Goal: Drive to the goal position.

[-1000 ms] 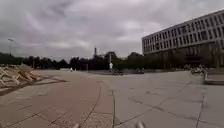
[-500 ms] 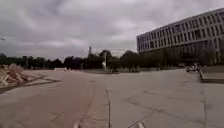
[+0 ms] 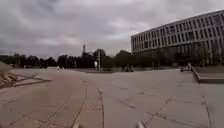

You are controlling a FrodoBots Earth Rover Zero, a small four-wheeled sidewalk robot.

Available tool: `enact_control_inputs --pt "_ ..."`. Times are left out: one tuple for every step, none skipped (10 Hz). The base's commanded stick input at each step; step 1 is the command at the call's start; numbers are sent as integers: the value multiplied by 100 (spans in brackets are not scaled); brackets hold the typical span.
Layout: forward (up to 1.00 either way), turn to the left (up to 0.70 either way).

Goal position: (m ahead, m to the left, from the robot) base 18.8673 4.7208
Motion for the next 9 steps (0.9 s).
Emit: enact_control_inputs --pt "45 -27" --pt "45 -27" --pt "45 -27" --pt "45 -27" --pt "45 -27" --pt "45 -27" --pt "45 -27" --pt "45 -27" --pt "45 -27"
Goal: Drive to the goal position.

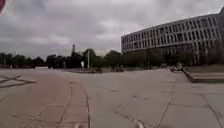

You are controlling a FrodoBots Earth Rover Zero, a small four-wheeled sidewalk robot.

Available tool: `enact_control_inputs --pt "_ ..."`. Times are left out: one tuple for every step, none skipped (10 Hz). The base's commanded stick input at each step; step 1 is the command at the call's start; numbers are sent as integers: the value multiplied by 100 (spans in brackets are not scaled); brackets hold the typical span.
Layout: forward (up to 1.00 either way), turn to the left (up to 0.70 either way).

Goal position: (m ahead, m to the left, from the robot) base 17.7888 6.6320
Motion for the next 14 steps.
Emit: enact_control_inputs --pt "45 -27" --pt "45 -27" --pt "45 -27" --pt "45 -27" --pt "45 -27" --pt "45 -27" --pt "45 -27" --pt "45 -27" --pt "45 -27" --pt "45 -27" --pt "45 -27" --pt "45 -27" --pt "45 -27" --pt "45 -27"
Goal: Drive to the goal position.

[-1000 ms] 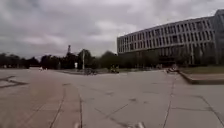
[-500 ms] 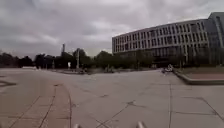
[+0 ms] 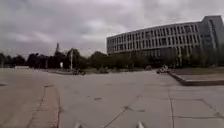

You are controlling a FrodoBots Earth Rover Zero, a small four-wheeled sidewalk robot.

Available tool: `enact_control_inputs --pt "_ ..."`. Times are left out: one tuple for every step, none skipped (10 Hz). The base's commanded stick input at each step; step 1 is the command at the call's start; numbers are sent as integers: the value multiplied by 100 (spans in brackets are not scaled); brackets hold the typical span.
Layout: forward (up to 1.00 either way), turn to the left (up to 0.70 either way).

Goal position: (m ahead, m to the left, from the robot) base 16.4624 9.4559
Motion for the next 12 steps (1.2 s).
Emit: enact_control_inputs --pt "45 -27" --pt "45 -27" --pt "45 -27" --pt "45 -27" --pt "45 -27" --pt "45 -27" --pt "45 -27" --pt "45 -27" --pt "45 -27" --pt "45 -27" --pt "45 -27" --pt "45 -27"
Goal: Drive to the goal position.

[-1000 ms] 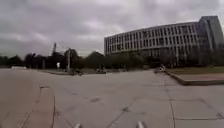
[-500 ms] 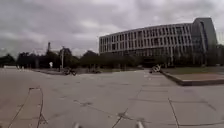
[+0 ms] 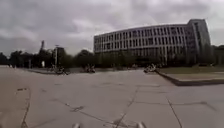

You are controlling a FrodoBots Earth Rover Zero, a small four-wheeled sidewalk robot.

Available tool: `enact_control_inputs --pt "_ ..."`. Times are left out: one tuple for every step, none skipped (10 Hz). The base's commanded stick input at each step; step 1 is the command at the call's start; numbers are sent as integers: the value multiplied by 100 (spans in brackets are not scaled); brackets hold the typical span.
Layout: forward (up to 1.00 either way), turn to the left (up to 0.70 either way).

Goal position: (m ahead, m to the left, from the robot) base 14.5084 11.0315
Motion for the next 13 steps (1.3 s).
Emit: enact_control_inputs --pt "45 -5" --pt "45 0" --pt "45 0" --pt "45 0" --pt "45 0" --pt "45 0" --pt "45 0" --pt "45 0" --pt "45 0" --pt "45 0" --pt "45 0" --pt "45 0" --pt "45 0"
